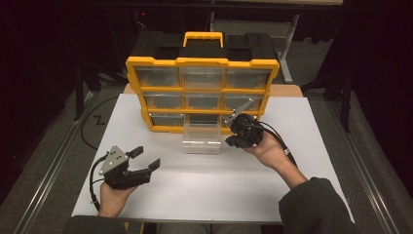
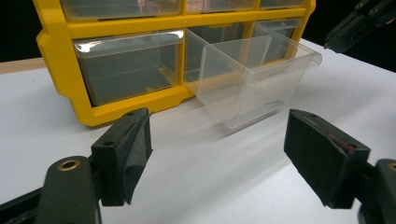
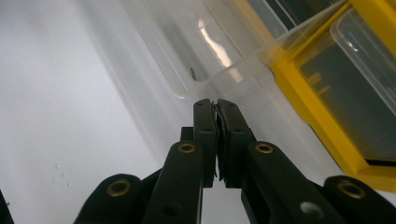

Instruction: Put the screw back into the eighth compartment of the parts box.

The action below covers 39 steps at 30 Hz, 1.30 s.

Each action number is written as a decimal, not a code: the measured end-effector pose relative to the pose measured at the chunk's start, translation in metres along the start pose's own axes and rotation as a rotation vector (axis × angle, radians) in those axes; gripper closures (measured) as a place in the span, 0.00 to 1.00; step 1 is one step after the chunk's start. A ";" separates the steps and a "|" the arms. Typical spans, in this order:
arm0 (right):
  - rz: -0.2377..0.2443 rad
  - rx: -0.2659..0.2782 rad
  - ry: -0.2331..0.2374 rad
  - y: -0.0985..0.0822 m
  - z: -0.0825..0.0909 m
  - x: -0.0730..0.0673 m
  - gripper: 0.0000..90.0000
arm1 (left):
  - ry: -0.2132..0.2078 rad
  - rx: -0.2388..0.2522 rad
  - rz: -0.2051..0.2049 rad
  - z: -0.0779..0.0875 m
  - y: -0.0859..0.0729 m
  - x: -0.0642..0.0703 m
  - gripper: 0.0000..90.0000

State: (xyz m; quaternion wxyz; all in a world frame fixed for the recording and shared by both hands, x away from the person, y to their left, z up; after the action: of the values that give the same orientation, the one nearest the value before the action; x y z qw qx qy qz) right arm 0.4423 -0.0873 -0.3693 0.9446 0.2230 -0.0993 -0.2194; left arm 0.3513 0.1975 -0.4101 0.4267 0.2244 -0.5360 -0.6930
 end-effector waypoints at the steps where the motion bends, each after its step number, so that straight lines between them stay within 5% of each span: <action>1: 0.000 0.000 0.002 0.002 0.001 0.000 0.99 | 0.000 0.003 0.004 0.000 0.000 0.000 0.26; 12: 0.035 0.008 0.004 0.023 -0.001 -0.004 0.99 | -0.001 0.000 0.002 0.000 0.000 0.000 0.26; 26: 0.012 0.009 0.021 0.041 -0.014 -0.006 0.99 | -0.003 -0.001 -0.003 0.001 0.000 0.000 0.26; 39: 0.033 -0.050 0.017 0.049 -0.036 -0.006 0.99 | -0.005 -0.004 -0.003 0.001 0.000 0.000 0.26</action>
State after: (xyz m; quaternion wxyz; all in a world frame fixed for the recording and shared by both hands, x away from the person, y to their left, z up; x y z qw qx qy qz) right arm 0.4658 -0.0316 -0.3785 0.9542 0.1994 -0.0893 -0.2045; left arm 0.3507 0.1980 -0.4099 0.4248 0.2225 -0.5356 -0.6951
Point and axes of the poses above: each handheld gripper's, and its own axes: z roughly backward along the jaws, y roughly out of its top, x roughly to its right, the point moved 7 cm from there along -z, roughly forward along the jaws, and after that the axes turned 3 degrees about z, right-handed, at the moved point
